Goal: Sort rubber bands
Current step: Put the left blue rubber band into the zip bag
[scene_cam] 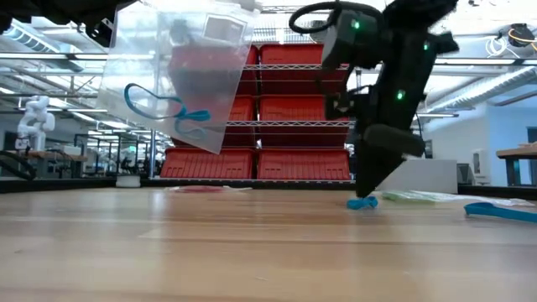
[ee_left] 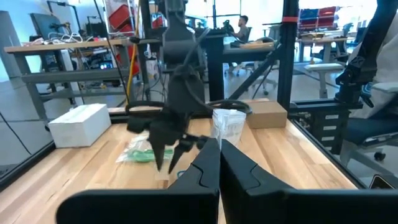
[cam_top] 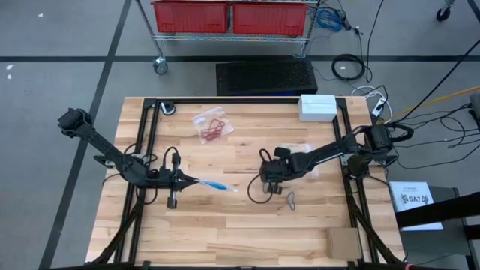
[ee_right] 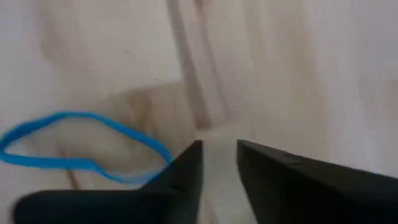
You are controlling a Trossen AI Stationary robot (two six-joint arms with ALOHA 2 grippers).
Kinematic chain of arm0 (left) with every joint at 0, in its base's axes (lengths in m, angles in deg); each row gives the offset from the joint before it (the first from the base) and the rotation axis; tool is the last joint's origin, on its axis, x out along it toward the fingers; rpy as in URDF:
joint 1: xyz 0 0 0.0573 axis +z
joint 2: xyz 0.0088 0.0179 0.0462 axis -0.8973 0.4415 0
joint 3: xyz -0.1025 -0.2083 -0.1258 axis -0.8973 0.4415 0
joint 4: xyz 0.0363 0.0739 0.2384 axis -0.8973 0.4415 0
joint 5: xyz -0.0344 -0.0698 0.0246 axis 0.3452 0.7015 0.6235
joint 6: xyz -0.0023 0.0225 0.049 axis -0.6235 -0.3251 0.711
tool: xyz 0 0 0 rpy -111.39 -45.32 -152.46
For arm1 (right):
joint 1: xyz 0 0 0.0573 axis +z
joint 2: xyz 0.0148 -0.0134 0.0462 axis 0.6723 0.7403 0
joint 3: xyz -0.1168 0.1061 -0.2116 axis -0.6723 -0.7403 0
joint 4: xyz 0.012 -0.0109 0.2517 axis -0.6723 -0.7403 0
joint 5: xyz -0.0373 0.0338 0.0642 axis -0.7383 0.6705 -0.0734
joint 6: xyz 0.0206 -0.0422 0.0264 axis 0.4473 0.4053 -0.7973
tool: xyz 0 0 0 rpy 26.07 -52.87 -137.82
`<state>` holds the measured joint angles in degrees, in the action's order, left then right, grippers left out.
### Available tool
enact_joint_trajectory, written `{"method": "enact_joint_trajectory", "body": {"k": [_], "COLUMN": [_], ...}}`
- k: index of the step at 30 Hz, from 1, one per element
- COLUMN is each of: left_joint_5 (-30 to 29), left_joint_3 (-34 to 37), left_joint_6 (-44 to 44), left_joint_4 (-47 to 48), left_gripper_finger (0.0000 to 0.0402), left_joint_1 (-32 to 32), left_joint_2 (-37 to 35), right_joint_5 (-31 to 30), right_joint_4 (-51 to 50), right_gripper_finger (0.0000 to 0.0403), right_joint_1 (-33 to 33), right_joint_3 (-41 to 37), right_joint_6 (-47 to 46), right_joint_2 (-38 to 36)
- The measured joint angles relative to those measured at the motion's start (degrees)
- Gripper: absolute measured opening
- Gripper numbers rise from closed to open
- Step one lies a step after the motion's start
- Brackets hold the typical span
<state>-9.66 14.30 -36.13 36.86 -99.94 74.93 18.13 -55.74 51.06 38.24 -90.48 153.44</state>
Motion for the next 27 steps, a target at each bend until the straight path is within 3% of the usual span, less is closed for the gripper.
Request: {"method": "enact_joint_trajectory", "body": {"k": [5, 7, 19, 27], "left_joint_5": [0.00, 0.00, 0.00, 0.00], "left_joint_3": [-0.02, -0.01, -0.02, -0.01], "left_joint_6": [0.00, -0.01, -0.09, -0.07], "left_joint_4": [0.41, 0.57, 0.59, 0.61], "left_gripper_finger": [0.0000, 0.0000, 0.0000, 0.0000], "left_joint_1": [0.00, 0.00, 0.00, 0.00], "left_joint_2": [0.00, 0.00, 0.00, 0.00], "right_joint_5": [4.74, 5.64, 12.66, 14.62], "right_joint_4": [10.40, 10.33, 8.49, 7.09], "right_gripper_finger": [0.0019, 0.0007, 0.0008, 0.0063], "right_joint_1": [-1.36, -1.02, 6.12, 8.40], "right_joint_3": [-4.57, -4.66, -4.64, -4.90], "right_joint_6": [3.53, 2.98, -11.72, -17.74], "right_joint_2": [-0.02, -0.04, -0.85, -3.85]}}
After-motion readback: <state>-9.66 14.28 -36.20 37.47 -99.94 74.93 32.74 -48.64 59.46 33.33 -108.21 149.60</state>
